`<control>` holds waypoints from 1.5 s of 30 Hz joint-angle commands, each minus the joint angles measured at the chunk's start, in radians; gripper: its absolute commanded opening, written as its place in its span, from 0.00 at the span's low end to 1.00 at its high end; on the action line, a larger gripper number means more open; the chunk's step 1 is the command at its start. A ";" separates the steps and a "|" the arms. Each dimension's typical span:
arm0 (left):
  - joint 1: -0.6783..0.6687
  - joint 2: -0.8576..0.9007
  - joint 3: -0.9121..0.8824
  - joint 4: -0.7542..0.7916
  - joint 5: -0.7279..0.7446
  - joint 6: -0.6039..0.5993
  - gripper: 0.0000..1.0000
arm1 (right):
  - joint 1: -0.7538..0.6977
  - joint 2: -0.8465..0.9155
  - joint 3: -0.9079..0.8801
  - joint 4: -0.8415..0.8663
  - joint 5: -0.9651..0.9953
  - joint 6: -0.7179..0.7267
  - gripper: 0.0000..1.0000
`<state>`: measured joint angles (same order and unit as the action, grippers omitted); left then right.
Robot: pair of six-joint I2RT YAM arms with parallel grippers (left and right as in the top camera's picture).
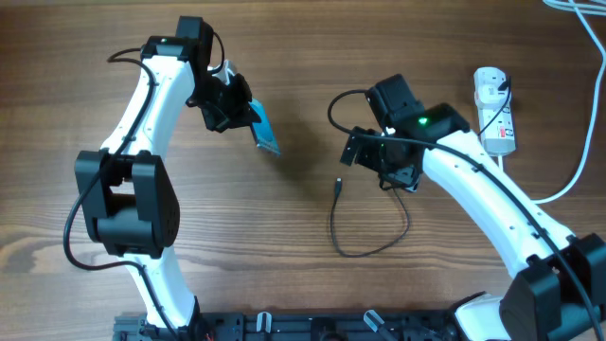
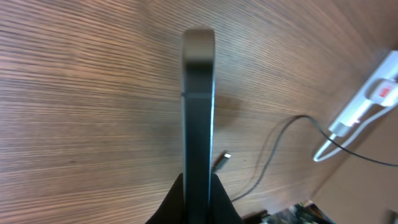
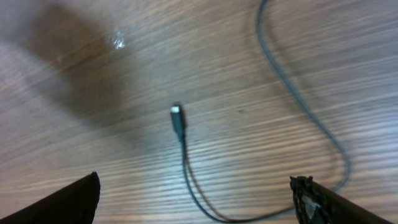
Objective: Plug charger to phone and switch on socket
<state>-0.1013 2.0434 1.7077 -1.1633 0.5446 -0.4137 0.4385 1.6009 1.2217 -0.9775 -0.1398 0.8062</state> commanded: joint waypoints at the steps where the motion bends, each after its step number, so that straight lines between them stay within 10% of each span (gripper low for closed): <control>1: 0.015 -0.064 0.003 0.030 0.076 0.006 0.04 | 0.003 0.000 -0.065 0.056 -0.079 0.007 1.00; 10: 0.021 -0.388 0.003 0.006 -0.416 -0.092 0.04 | 0.143 0.109 -0.100 0.140 -0.066 0.039 0.85; 12: 0.021 -0.385 0.000 -0.021 -0.457 -0.092 0.04 | 0.146 0.111 -0.100 0.140 -0.023 0.075 0.65; 45: 0.020 -0.373 -0.048 0.043 -0.351 -0.036 0.04 | 0.217 0.304 -0.103 0.268 0.115 0.139 0.40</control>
<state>-0.0856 1.6646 1.6615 -1.1332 0.1810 -0.4576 0.6544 1.8645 1.1259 -0.7139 -0.0689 0.9379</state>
